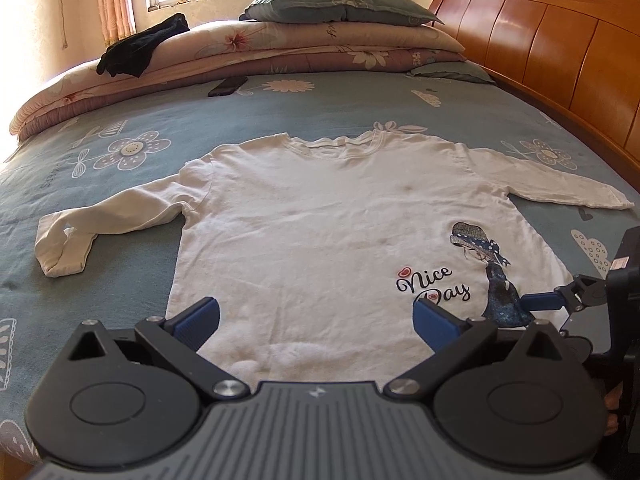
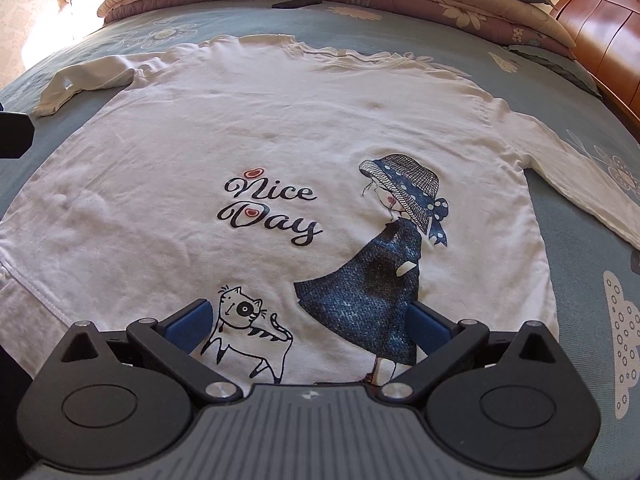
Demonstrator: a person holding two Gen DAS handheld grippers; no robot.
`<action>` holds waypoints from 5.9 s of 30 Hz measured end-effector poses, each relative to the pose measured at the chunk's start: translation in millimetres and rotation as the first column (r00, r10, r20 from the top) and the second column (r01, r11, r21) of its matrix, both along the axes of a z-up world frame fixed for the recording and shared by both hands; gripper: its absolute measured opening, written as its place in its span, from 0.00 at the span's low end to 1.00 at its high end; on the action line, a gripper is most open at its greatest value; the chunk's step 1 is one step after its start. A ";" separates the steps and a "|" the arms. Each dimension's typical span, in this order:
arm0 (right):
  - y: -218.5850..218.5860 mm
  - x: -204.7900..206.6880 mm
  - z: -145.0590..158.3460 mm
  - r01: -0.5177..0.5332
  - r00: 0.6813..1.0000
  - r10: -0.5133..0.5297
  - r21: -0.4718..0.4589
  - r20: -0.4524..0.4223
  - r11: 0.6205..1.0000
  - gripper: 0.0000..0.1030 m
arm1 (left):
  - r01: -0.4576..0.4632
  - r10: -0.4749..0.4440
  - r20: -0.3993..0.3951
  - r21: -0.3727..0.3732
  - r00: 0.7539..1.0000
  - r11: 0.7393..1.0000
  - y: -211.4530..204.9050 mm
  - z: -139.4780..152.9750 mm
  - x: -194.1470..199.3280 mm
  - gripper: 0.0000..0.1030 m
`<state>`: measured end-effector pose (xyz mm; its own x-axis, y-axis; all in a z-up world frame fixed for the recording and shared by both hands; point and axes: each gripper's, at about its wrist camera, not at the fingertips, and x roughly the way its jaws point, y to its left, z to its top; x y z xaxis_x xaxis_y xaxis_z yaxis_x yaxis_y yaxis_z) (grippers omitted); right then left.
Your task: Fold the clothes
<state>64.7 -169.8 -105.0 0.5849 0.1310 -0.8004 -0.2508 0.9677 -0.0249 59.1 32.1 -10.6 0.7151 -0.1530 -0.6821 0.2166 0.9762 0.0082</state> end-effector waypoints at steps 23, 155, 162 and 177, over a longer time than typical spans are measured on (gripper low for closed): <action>-4.9 -15.6 -5.1 -0.004 1.000 0.003 0.021 0.024 1.000 1.00 | 0.086 -0.090 -0.173 -0.032 0.981 0.996 -10.4 -82.4 39.5 0.99; 34.5 3.2 -7.7 -0.037 0.993 0.034 0.025 0.111 0.999 1.00 | -0.237 0.229 -0.061 -0.313 0.971 0.920 228.3 -74.7 109.1 0.55; 32.3 1.7 -8.3 -0.042 0.992 0.038 0.029 0.121 0.999 1.00 | -0.187 0.165 -0.093 -0.338 0.982 0.922 219.6 -81.7 109.3 0.22; 42.1 4.2 3.9 -0.085 0.988 0.092 -0.061 0.128 0.995 1.00 | -0.417 0.436 0.109 -0.165 0.893 0.894 269.4 -13.6 102.8 0.04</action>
